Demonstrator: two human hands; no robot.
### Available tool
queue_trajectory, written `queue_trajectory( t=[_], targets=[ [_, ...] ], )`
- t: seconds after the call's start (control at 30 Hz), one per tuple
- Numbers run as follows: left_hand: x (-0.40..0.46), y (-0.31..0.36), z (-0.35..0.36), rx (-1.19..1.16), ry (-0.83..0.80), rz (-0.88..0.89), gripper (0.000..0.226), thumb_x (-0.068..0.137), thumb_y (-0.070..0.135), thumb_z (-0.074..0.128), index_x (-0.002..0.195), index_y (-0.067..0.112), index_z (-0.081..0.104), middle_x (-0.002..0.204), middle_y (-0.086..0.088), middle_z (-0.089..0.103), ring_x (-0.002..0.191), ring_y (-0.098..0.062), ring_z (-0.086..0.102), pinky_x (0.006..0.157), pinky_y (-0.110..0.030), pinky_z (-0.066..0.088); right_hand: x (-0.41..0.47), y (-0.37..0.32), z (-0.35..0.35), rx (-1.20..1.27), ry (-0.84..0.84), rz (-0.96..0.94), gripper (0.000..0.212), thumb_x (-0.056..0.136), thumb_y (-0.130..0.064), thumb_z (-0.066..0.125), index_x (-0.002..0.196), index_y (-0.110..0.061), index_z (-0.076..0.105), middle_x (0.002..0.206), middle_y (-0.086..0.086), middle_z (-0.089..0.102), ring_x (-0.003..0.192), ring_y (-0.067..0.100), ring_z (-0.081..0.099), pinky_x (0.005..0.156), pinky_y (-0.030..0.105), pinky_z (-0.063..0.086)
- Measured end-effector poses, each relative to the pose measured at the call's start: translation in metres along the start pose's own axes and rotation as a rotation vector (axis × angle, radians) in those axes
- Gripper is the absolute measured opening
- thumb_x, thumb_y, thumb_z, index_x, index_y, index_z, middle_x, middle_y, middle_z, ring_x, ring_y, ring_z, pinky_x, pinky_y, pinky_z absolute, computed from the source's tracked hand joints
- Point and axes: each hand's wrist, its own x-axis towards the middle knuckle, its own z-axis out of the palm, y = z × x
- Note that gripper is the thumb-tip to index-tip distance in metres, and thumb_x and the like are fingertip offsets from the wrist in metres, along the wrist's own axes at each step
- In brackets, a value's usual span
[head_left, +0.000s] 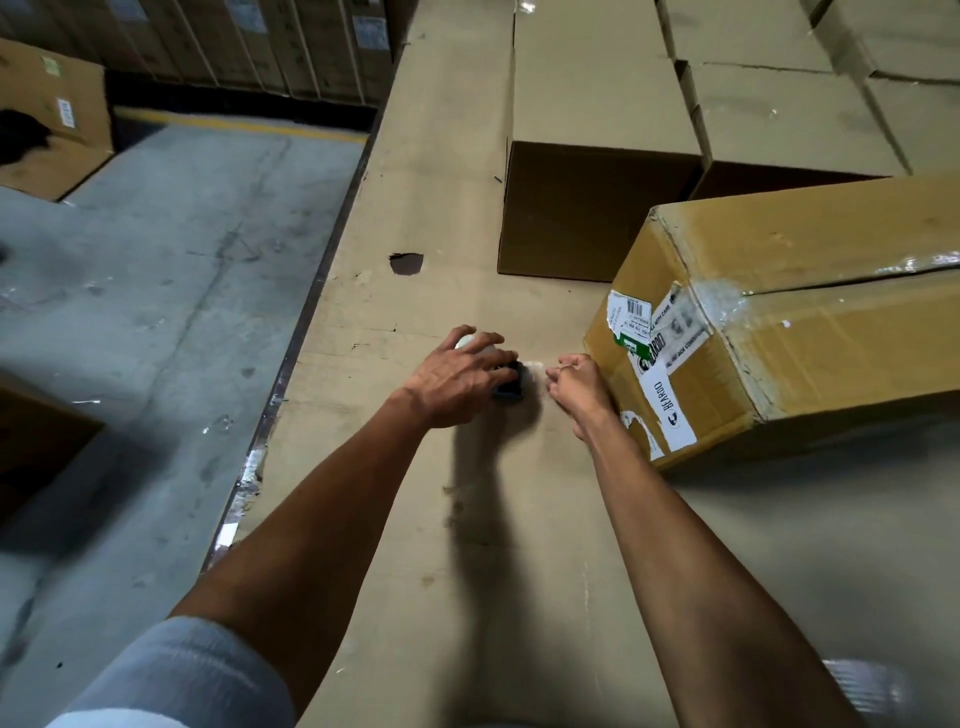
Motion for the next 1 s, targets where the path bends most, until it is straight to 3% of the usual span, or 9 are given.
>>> queue_trajectory(
  t=[0.17,0.33,0.47,0.57,0.63,0.77,0.9,1.0],
  targets=[
    [0.008,0.032,-0.031,-0.120,0.147,-0.195,0.040,0.091,0.034,0.075,0.129,0.022,0.075,0.139,-0.002,0.072,0.133,-0.029,0.061,0.104,-0.047,0.047,-0.064,-0.055,-0.029,-0.372,0.142,-0.250,0.037,0.095,-0.013,0.048,0.125,-0.029,0.063,0.118,-0.006,0.073,0.107,0.022,0.068,0.095,0.036,0.055],
    [0.024,0.067,-0.079,-0.287,0.376,-0.361,0.044,0.097,0.042,0.060,0.133,0.019,0.070,0.134,-0.003,0.070,0.123,-0.031,0.062,0.091,-0.047,0.053,-0.115,-0.091,-0.062,-0.385,0.221,-0.537,0.031,0.106,-0.011,0.047,0.133,-0.022,0.058,0.134,0.004,0.070,0.122,0.026,0.065,0.098,0.038,0.053],
    [0.039,0.095,-0.112,-0.314,0.451,-0.391,0.043,0.106,0.047,0.053,0.135,0.019,0.066,0.135,-0.005,0.066,0.120,-0.029,0.061,0.089,-0.047,0.055,-0.158,-0.109,-0.102,-0.412,0.280,-0.724,0.035,0.109,-0.008,0.047,0.141,-0.017,0.056,0.140,0.006,0.065,0.126,0.023,0.062,0.090,0.026,0.045],
    [0.051,0.125,-0.135,-0.385,0.548,-0.382,0.036,0.109,0.044,0.056,0.133,0.019,0.067,0.131,-0.004,0.066,0.116,-0.028,0.062,0.088,-0.047,0.055,-0.178,-0.112,-0.137,-0.421,0.387,-0.816,0.035,0.106,-0.001,0.048,0.137,-0.012,0.059,0.136,0.009,0.068,0.121,0.024,0.065,0.085,0.027,0.050],
    [0.058,0.146,-0.151,-0.413,0.562,-0.362,0.040,0.111,0.048,0.054,0.136,0.020,0.065,0.135,-0.003,0.065,0.119,-0.024,0.061,0.091,-0.044,0.054,-0.182,-0.108,-0.164,-0.424,0.454,-0.858,0.038,0.102,0.005,0.051,0.136,-0.009,0.060,0.134,0.013,0.067,0.121,0.028,0.066,0.095,0.028,0.054],
    [0.076,0.184,-0.169,-0.304,0.496,-0.247,0.055,0.107,0.063,0.052,0.143,0.023,0.061,0.143,-0.002,0.063,0.127,-0.023,0.059,0.096,-0.045,0.053,-0.181,-0.085,-0.223,-0.579,0.488,-0.816,0.048,0.099,-0.001,0.057,0.145,-0.013,0.053,0.141,0.012,0.060,0.125,0.029,0.061,0.100,0.044,0.057],
    [0.097,0.222,-0.176,-0.141,0.361,-0.162,0.069,0.099,0.063,0.065,0.154,0.023,0.054,0.161,-0.004,0.055,0.146,-0.028,0.051,0.112,-0.049,0.046,-0.172,-0.055,-0.281,-0.826,0.471,-0.751,0.063,0.096,-0.011,0.063,0.155,-0.014,0.043,0.158,0.013,0.049,0.149,0.030,0.042,0.126,0.052,0.030],
    [0.117,0.251,-0.177,0.041,0.247,-0.150,0.077,0.098,0.056,0.067,0.163,0.022,0.042,0.173,-0.008,0.040,0.157,-0.034,0.039,0.123,-0.055,0.036,-0.161,-0.037,-0.323,-0.944,0.421,-0.643,0.086,0.091,-0.012,0.066,0.166,-0.019,0.024,0.174,0.009,0.025,0.162,0.029,0.016,0.132,0.056,0.007]
  ],
)
